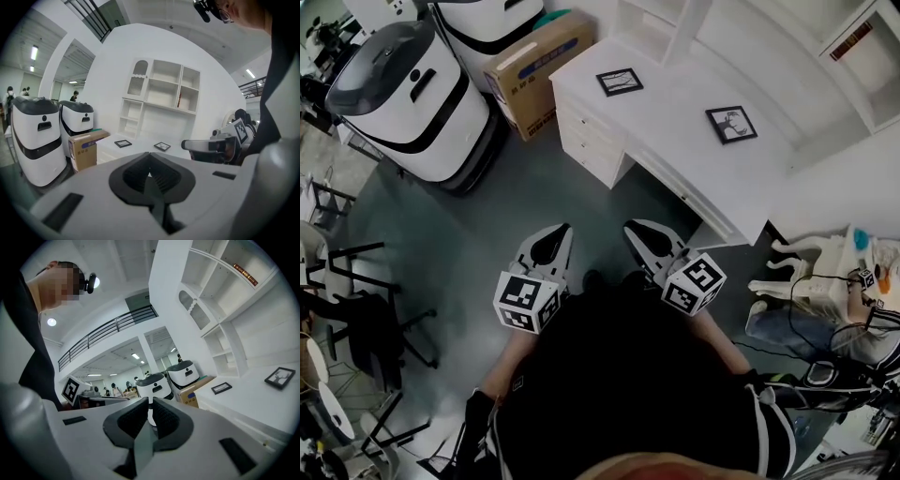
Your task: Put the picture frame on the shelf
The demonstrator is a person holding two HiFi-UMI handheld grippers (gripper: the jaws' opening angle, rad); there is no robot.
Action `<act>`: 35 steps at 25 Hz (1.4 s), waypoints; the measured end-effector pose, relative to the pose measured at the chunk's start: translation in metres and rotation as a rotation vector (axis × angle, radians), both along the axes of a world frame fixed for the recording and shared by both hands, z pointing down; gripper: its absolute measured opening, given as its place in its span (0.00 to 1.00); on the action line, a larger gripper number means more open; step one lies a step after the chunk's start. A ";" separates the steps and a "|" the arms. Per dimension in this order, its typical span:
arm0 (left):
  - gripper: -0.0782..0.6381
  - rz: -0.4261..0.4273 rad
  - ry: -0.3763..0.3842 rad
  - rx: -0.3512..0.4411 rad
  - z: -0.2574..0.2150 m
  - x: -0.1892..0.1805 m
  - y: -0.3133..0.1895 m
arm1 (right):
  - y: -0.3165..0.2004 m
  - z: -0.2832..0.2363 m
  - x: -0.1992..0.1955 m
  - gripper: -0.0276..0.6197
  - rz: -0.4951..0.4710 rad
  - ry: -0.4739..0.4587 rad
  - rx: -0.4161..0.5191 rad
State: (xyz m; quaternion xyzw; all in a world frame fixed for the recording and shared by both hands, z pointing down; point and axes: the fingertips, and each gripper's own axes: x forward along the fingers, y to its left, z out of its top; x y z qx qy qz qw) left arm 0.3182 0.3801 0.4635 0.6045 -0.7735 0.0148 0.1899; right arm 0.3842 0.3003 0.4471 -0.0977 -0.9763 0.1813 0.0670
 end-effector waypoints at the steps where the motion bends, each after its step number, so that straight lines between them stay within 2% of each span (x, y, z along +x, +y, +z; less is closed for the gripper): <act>1: 0.12 0.000 0.011 -0.003 0.003 -0.004 0.002 | 0.001 0.002 -0.006 0.08 -0.005 0.011 0.003; 6: 0.12 -0.008 0.044 -0.007 0.013 -0.032 -0.004 | -0.005 0.011 -0.042 0.08 -0.026 0.039 -0.013; 12: 0.12 -0.007 0.028 -0.004 0.014 -0.081 -0.028 | -0.028 0.012 -0.095 0.08 -0.039 0.029 0.003; 18: 0.12 -0.071 0.012 0.011 0.011 -0.158 -0.055 | -0.068 0.013 -0.174 0.08 -0.058 0.032 -0.006; 20: 0.12 -0.092 0.022 0.013 0.006 -0.185 -0.067 | -0.082 0.006 -0.203 0.08 -0.081 0.033 -0.015; 25: 0.12 -0.116 -0.015 0.005 -0.013 -0.256 -0.104 | -0.108 -0.013 -0.274 0.08 -0.137 0.002 0.000; 29: 0.12 -0.076 -0.025 0.014 -0.014 -0.293 -0.135 | -0.130 -0.012 -0.309 0.08 -0.114 0.003 0.013; 35: 0.12 0.079 -0.014 0.006 -0.008 -0.322 -0.187 | -0.183 0.000 -0.323 0.08 0.059 0.040 -0.015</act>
